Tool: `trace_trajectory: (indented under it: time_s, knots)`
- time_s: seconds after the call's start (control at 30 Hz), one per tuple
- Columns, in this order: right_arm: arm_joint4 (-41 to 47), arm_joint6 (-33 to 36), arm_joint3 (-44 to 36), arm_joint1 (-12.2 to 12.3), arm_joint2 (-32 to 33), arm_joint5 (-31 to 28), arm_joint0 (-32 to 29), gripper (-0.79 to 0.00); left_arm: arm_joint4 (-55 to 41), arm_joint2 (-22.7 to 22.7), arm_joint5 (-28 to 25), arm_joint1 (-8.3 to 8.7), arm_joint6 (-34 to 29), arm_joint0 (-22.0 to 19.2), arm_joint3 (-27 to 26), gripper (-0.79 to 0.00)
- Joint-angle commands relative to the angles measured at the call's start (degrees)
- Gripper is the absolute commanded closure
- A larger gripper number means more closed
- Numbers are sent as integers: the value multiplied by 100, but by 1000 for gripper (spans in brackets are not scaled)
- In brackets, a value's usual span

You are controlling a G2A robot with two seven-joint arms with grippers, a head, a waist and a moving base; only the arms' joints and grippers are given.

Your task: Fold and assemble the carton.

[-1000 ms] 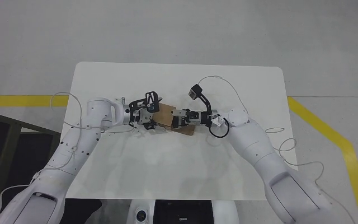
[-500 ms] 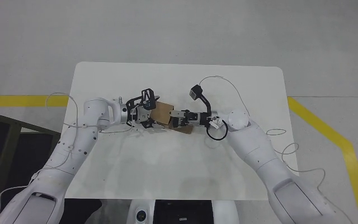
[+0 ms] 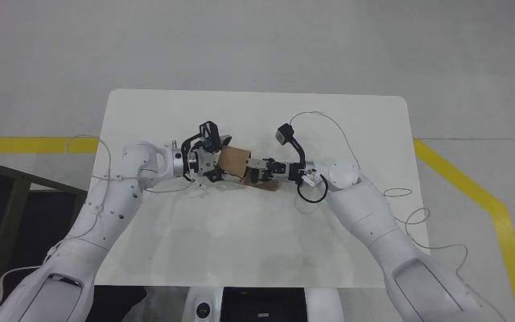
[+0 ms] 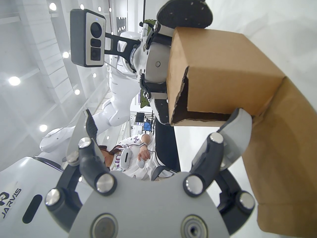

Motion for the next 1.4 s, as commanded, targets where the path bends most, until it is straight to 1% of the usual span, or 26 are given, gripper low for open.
trace_trajectory:
  time_s: [0.0,0.23,0.47,0.73,0.97,1.07,1.17,1.27,1.37]
  knots:
    - [0,-12,17,-3,20,-65,13,-785,14,39,0,10,70,-12,25,-785]
    - [36,-4,81,-46,22,-184,98,-785,303,98,0,23,461,-37,118,-785]
    - [165,4,245,-152,-83,-257,182,-785,471,117,0,16,801,-46,193,-785]
    - [367,40,557,-298,-193,-388,312,-785,517,139,0,4,868,-76,236,-785]
    - [460,201,757,-386,-241,-459,411,-785,513,169,0,-1,844,-89,263,-785]
    - [325,281,768,-348,-185,-413,471,-785,481,141,0,3,840,-107,294,-785]
    - [62,278,666,-253,-74,-229,495,-785,456,122,0,6,816,-122,307,-785]
    - [-233,233,412,-112,107,16,431,-785,448,99,0,10,797,-128,310,-785]
    - [-563,91,47,73,389,243,240,-785,430,78,0,11,778,-130,305,-785]
